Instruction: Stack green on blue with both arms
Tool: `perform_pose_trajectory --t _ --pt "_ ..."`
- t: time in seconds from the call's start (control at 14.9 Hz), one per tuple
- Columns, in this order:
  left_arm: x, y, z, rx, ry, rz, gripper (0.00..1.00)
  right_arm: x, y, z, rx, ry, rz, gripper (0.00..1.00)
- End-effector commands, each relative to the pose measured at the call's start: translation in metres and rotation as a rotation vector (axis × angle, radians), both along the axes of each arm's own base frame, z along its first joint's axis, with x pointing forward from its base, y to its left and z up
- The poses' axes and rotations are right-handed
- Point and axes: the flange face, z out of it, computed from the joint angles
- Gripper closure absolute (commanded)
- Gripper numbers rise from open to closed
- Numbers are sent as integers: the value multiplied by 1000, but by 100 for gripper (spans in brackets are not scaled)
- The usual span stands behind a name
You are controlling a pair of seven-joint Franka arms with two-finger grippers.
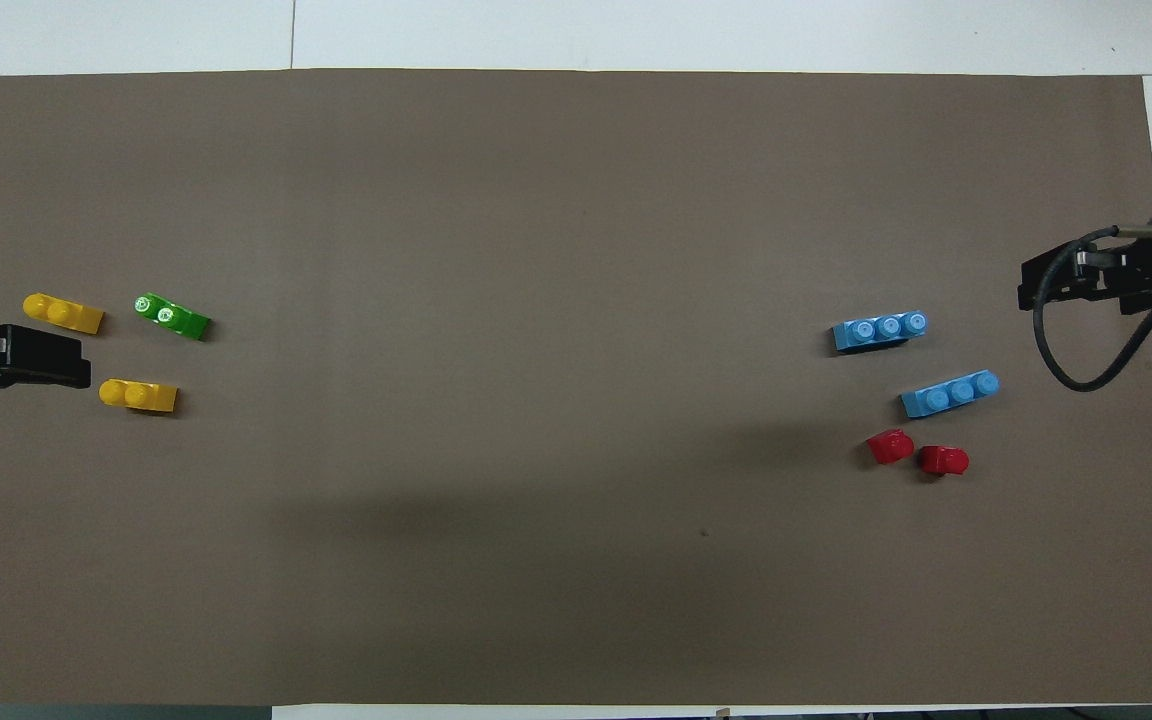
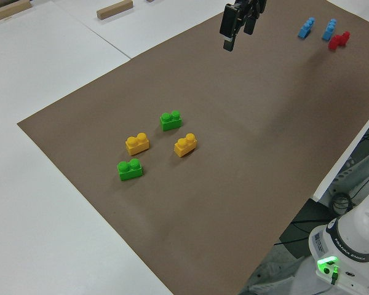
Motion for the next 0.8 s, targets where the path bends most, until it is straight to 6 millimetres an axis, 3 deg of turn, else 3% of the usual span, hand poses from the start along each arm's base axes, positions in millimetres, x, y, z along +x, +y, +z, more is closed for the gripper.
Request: perform_pose_trajectory --t 0.0,0.33,0.47,0.74 --pt "-3 -2 1 -14 -10 -11 0 -3 0 1 1 3 -21 10" --pt "-3 0 0 -14 -10 -6 0 -4 -3 4 0 3 -24 8" --pt "-3 0 0 -14 -9 -11 0 -2 -5 5 -7 -12 -22 0" --pt "-4 1 0 -13 -4 7 0 -3 -16 6 0 -14 -49 0"
